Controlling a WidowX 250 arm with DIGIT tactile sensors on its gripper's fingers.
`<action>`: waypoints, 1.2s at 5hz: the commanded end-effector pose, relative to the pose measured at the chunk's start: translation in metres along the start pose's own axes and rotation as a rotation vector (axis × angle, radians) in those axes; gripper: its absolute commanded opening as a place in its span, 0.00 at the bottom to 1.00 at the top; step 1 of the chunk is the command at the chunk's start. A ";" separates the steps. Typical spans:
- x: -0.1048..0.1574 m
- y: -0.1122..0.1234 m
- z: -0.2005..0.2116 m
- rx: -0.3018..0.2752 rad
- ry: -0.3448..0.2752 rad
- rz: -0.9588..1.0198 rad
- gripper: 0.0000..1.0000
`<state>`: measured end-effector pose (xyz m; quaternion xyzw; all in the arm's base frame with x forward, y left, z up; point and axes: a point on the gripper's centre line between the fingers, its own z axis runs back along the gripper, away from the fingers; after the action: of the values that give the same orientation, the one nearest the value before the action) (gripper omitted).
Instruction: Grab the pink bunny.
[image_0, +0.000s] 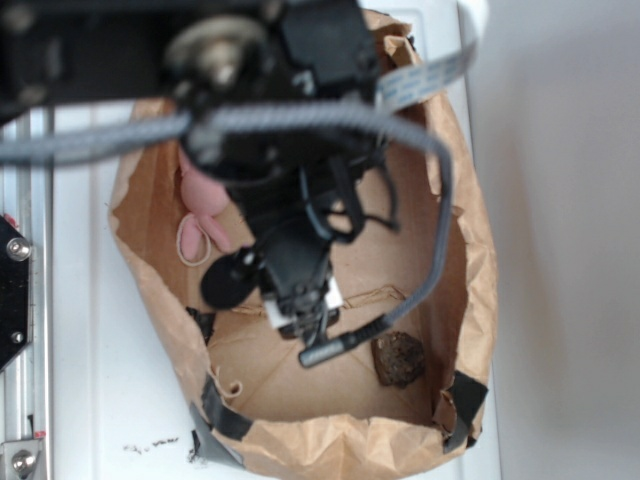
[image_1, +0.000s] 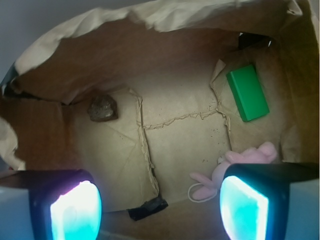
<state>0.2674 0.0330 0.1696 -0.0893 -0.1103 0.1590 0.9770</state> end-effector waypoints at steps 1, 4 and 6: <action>0.023 0.024 -0.009 0.101 -0.062 0.349 1.00; 0.023 0.024 -0.009 0.101 -0.062 0.349 1.00; 0.017 0.050 -0.055 0.275 -0.031 0.627 1.00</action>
<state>0.2802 0.0747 0.0933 0.0206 -0.0417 0.4679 0.8826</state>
